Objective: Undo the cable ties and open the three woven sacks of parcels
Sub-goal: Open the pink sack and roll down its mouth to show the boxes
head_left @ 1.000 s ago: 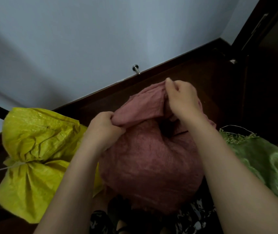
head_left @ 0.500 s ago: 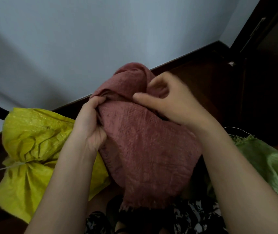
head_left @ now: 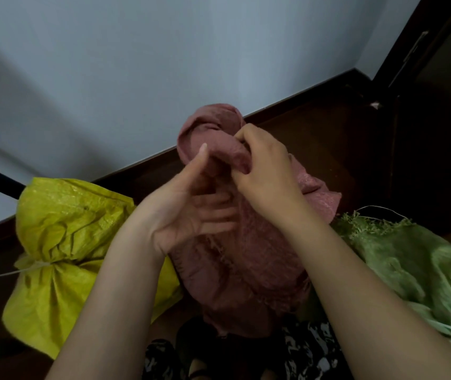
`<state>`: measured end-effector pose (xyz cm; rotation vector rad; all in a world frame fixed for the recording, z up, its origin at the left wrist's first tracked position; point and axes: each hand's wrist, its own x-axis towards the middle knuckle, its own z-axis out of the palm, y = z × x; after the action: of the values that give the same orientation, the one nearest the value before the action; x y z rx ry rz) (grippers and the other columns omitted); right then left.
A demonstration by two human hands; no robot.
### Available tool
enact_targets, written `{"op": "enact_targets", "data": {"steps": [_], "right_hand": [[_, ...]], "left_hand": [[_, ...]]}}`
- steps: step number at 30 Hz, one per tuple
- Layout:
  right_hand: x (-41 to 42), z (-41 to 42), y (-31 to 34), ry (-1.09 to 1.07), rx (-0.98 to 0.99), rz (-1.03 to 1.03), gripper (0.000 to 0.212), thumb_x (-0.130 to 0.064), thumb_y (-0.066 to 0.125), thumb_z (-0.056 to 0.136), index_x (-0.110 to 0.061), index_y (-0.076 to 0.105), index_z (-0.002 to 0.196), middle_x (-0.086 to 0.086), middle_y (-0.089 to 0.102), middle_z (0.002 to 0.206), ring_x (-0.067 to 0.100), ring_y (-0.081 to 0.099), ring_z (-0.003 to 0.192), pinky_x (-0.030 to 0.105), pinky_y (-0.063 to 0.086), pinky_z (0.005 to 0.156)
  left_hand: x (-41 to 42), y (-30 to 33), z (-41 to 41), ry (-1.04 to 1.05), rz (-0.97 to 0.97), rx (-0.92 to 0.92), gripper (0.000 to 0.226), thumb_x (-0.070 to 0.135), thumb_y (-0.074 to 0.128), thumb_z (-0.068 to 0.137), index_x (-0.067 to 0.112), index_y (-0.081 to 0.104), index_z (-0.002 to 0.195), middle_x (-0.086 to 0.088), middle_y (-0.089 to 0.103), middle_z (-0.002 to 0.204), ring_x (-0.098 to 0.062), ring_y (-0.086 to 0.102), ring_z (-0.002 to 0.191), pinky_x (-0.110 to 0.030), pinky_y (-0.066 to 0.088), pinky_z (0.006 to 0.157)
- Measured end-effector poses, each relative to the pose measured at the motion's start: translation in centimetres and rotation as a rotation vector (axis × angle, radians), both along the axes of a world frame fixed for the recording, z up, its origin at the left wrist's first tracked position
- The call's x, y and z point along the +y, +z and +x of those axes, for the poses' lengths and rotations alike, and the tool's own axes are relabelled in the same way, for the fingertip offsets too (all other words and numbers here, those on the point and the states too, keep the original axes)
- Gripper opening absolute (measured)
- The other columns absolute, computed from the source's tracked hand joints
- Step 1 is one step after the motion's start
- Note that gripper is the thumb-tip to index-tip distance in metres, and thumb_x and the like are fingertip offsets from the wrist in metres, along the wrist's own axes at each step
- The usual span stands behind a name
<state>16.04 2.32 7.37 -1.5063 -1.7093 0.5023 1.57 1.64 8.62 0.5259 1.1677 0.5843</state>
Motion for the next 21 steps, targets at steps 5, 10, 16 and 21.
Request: {"op": "enact_targets", "data": {"steps": [5,10,16,21], "right_hand": [[-1.7,0.7,1.0,0.325,0.272,-0.486,0.031,-0.026,0.082,0.073,-0.015,0.070,0.100,-0.005,0.073,0.090,0.005,0.068,0.084,0.018,0.054,0.076],[-1.8,4.8,-0.2,-0.194,-0.179,-0.591,0.064,-0.065,0.038,0.090,-0.012,0.070,0.075,0.002,0.070,0.078,0.018,0.065,0.080,0.032,0.050,0.076],[-2.6,4.1,-0.5,-0.142,0.103,-1.057,0.065,-0.067,0.026,0.093,-0.021,0.056,0.127,0.025,0.061,0.121,0.039,0.058,0.116,0.046,0.046,0.102],[-1.2,2.8,-0.4,-0.248,0.937,-1.082,0.019,-0.005,0.041,0.099,-0.007,0.056,0.089,0.023,0.059,0.120,0.039,0.059,0.112,0.053,0.047,0.087]], "left_hand": [[0.1,-0.6,0.6,0.215,-0.023,-0.211,0.039,0.031,0.042,0.098,0.001,0.057,0.119,-0.021,0.067,0.114,-0.033,0.069,0.093,-0.053,0.056,0.078],[1.1,-1.0,-0.3,0.610,0.024,-0.274,0.031,0.025,0.037,0.103,0.001,0.056,0.111,-0.022,0.063,0.101,-0.036,0.062,0.084,-0.062,0.049,0.067],[1.3,-1.2,-0.5,0.754,0.044,-0.373,0.044,0.030,0.035,0.104,-0.005,0.059,0.094,-0.024,0.070,0.075,-0.031,0.067,0.072,-0.049,0.050,0.083],[1.1,-1.2,-1.1,0.677,0.065,-0.364,0.047,0.035,0.034,0.102,-0.001,0.058,0.122,-0.023,0.065,0.117,-0.033,0.066,0.101,-0.049,0.056,0.075]]}}
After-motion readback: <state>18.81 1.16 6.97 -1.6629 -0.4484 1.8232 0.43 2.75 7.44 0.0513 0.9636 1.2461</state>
